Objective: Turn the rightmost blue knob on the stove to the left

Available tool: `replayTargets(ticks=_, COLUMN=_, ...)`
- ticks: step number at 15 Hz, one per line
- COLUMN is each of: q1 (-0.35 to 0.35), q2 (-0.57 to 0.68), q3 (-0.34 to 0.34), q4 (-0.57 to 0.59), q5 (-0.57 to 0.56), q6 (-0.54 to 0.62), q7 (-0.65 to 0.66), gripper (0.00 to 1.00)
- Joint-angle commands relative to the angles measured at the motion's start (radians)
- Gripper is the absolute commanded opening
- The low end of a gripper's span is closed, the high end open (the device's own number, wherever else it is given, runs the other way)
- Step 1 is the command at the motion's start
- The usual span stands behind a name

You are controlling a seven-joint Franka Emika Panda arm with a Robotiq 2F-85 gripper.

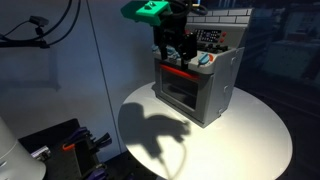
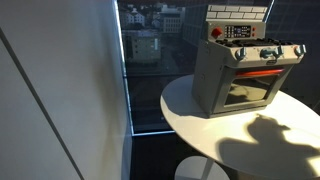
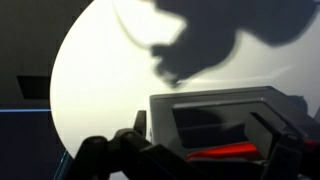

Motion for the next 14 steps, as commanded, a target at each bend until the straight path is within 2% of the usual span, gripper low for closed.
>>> replayTargets(ticks=1, q1=-0.010, q2=-0.060, q3=0.006, q4=0.048, q5=-0.053, q6=-0.217, q7=0.030, gripper=1.00)
replayTargets(ticks=4, q1=-0.014, q2=-0.102, q3=0.012, q4=0.083, q5=-0.093, q6=-0.365, q7=0.053, gripper=1.00)
replayTargets(ticks=8, q1=-0.014, q2=-0.142, q3=0.016, q4=0.128, q5=-0.135, q6=-0.483, q7=0.092, gripper=1.00)
replayTargets(ticks=11, q1=-0.007, q2=-0.148, q3=0.011, q4=0.145, q5=-0.148, q6=-0.525, q7=0.084, gripper=1.00)
replayTargets(ticks=12, q1=-0.001, q2=-0.150, q3=0.003, q4=0.119, q5=-0.129, q6=-0.486, q7=0.070, gripper=1.00)
replayTargets(ticks=14, q1=-0.001, q2=-0.151, q3=0.003, q4=0.121, q5=-0.131, q6=-0.496, q7=0.070, gripper=1.00)
